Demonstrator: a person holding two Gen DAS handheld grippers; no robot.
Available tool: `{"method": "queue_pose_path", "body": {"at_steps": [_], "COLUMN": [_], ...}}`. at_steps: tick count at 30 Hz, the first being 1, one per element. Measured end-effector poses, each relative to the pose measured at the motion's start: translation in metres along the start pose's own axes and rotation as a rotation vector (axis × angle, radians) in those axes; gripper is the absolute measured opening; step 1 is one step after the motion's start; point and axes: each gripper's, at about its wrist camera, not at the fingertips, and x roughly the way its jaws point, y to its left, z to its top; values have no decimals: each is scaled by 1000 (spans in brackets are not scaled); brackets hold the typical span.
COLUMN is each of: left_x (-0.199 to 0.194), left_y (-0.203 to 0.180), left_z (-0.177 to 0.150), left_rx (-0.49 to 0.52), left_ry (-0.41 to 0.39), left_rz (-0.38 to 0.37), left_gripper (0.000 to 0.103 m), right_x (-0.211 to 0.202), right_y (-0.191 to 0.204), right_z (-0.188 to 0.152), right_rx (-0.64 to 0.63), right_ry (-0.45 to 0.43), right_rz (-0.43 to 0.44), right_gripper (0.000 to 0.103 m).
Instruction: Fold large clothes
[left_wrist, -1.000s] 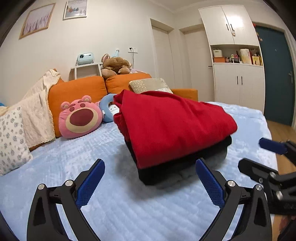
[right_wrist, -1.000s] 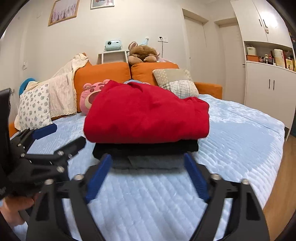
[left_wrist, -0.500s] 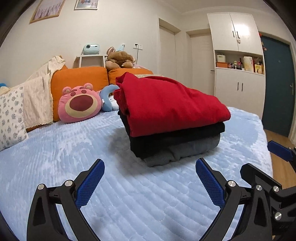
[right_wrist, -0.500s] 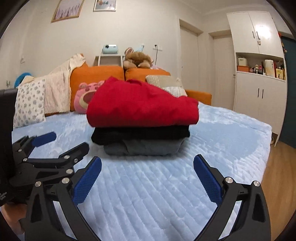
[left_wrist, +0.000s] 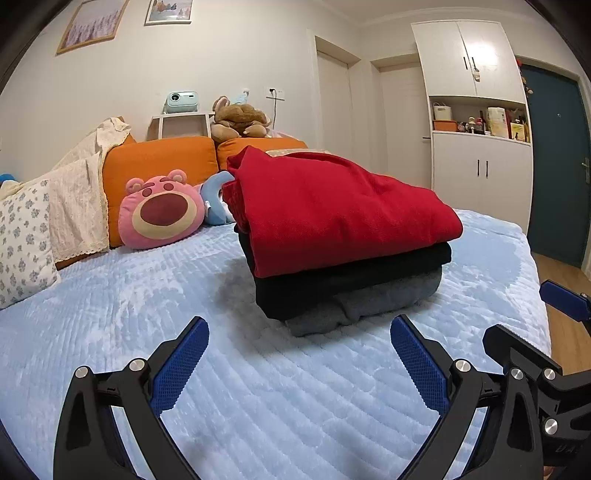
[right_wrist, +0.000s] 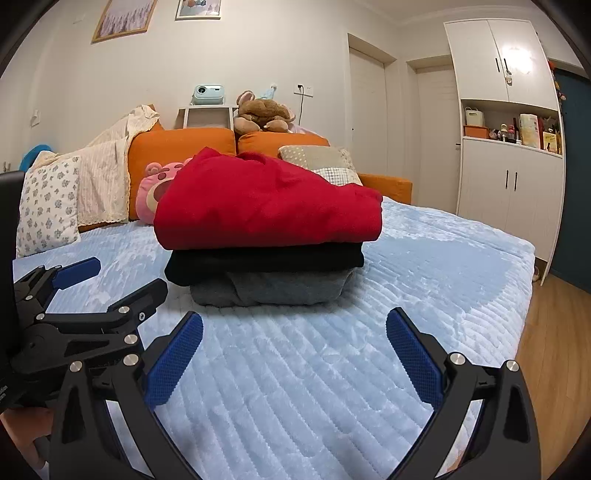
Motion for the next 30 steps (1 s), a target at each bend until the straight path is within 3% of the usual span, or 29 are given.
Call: {"method": "queue_pose_path", "body": {"at_steps": [13, 30], "left_x": [2, 3], "left_y": [3, 0], "left_z": [3, -1], "left_rx": [5, 13], "left_ry": [-20, -25], "left_rz": [49, 38], "left_gripper": [100, 100], "right_x": [10, 13], "right_y": [7, 2], "right_z": [0, -1], "right_rx": [-29, -19], "right_ry": [3, -3], "right_rz": [15, -6], "right_gripper": [98, 98]}}
